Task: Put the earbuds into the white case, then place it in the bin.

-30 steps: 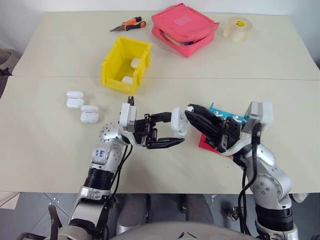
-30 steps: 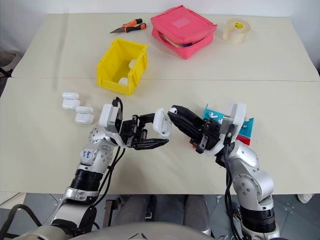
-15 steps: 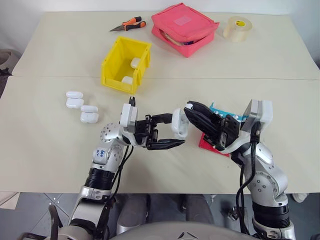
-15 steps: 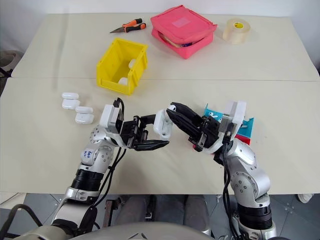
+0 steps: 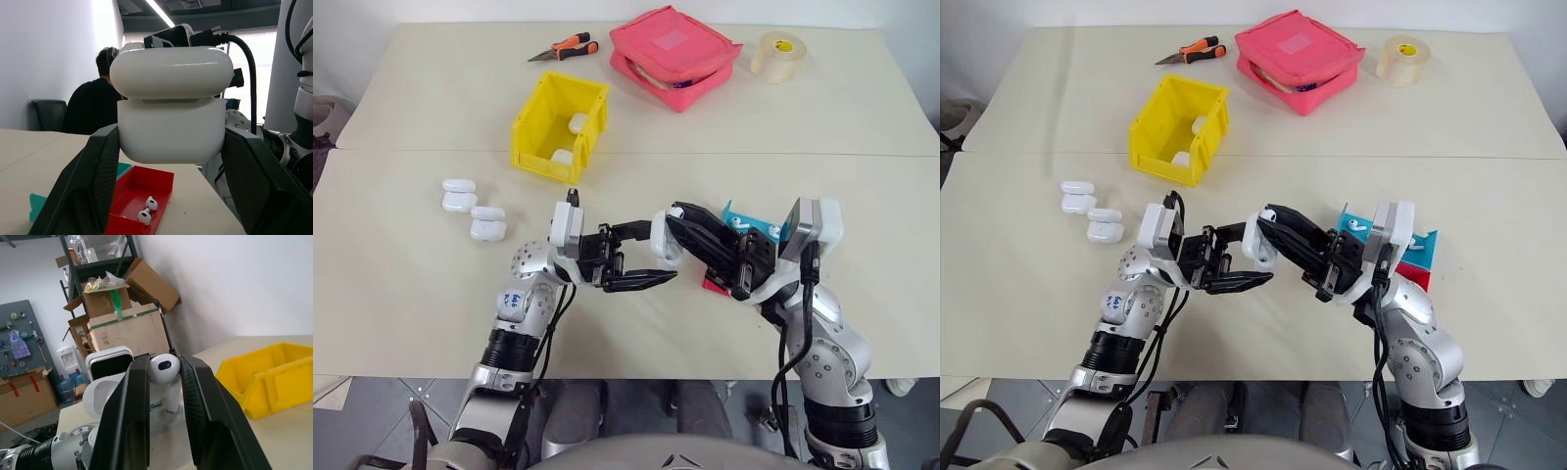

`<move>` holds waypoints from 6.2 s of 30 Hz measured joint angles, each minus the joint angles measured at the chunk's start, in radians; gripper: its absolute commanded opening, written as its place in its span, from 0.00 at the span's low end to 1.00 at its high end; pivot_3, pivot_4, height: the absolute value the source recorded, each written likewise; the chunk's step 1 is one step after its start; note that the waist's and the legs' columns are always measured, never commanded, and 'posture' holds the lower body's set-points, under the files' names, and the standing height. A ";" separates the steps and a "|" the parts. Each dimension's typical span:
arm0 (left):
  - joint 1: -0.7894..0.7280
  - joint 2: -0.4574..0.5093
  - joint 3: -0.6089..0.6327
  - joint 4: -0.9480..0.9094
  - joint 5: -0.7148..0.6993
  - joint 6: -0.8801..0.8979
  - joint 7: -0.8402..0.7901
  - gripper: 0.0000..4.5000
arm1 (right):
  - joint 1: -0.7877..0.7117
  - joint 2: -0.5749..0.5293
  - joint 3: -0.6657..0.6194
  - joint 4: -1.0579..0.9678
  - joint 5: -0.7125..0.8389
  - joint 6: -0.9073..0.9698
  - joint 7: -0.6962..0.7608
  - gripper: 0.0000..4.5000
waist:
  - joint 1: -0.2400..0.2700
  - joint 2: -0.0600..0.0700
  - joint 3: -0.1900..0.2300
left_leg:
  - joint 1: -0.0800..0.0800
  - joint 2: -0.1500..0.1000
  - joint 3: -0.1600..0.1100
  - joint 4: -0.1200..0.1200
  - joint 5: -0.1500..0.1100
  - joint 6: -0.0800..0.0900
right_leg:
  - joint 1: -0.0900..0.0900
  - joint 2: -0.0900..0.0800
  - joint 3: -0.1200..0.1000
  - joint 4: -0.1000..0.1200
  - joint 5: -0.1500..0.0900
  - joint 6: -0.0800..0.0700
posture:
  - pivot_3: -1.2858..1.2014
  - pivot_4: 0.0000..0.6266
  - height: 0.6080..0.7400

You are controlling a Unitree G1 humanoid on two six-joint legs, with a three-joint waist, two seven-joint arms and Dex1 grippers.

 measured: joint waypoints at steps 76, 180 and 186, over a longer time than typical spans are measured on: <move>0.022 -0.021 -0.002 0.043 0.043 -0.140 -0.016 0.61 | -0.470 -0.834 0.170 0.710 -0.698 0.160 0.375 0.99 | 0.001 0.000 0.000 | -0.004 0.000 0.001 0.001 0.000 0.001 | -0.003 -0.001 0.000 -0.002 0.001 0.000 | 0.52 0.24 1.00; -0.058 -0.018 0.023 0.119 0.054 -0.117 0.043 0.61 | -0.105 -0.082 -0.145 0.001 0.246 0.433 -0.031 0.11 | 0.000 0.003 0.002 | -0.007 -0.001 -0.001 0.010 -0.001 0.000 | -0.004 -0.001 -0.001 0.004 0.001 0.001 | 0.52 0.24 1.00; -0.058 -0.019 0.023 0.119 0.056 -0.117 0.044 0.61 | -0.100 -0.103 -0.125 0.006 0.217 0.398 -0.014 0.11 | 0.001 0.003 0.002 | -0.007 -0.001 -0.001 0.010 -0.001 0.000 | -0.004 -0.001 -0.001 0.003 0.001 0.001 | 0.52 0.24 1.00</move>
